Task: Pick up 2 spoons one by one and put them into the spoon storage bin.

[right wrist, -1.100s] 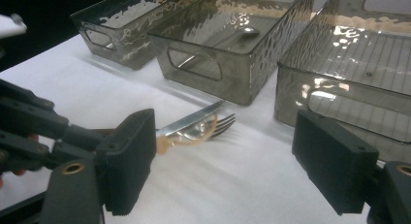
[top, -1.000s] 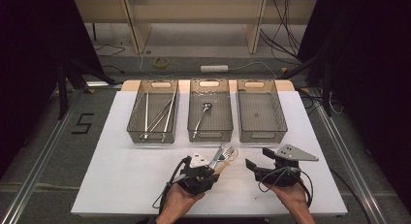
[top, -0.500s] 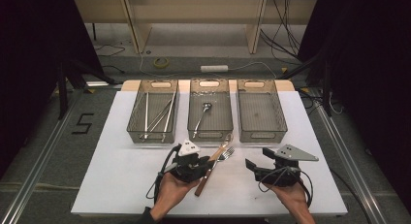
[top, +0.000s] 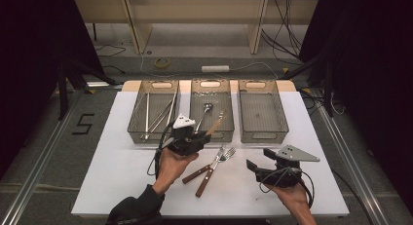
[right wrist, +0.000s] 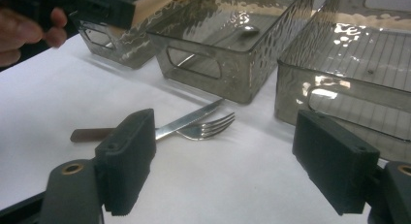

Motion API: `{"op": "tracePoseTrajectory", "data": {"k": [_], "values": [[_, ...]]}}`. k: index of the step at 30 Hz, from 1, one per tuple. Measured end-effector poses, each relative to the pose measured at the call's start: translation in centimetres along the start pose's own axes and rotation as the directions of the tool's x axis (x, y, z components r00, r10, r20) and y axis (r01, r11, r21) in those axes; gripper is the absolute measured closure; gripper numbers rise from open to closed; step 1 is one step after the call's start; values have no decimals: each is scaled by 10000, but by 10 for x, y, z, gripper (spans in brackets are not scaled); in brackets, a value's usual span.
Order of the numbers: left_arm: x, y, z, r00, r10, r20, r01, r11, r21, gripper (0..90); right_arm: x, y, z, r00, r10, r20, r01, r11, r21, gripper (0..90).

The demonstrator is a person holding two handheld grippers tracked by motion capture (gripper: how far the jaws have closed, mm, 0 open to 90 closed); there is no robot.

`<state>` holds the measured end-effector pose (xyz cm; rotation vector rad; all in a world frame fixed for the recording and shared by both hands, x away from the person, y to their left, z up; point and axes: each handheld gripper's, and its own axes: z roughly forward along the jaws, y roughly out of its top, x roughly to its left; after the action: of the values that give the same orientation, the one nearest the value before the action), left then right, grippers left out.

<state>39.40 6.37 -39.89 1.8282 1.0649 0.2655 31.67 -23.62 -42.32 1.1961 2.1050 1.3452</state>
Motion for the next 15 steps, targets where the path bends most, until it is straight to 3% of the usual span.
{"op": "tracePoseTrajectory", "data": {"k": [12, 15], "values": [[16, 26, 18, 9986, -173, -507, 176, 9998, 54, 735, 1, 0, 0, 10000, 1, -36, -1, 10000, 29, 246], [23, 33, 23, 9973, -464, -572, 467, 9989, 35, 735, 0, 0, 0, 10000, 8, -67, -8, 10000, 5, 246]]}}
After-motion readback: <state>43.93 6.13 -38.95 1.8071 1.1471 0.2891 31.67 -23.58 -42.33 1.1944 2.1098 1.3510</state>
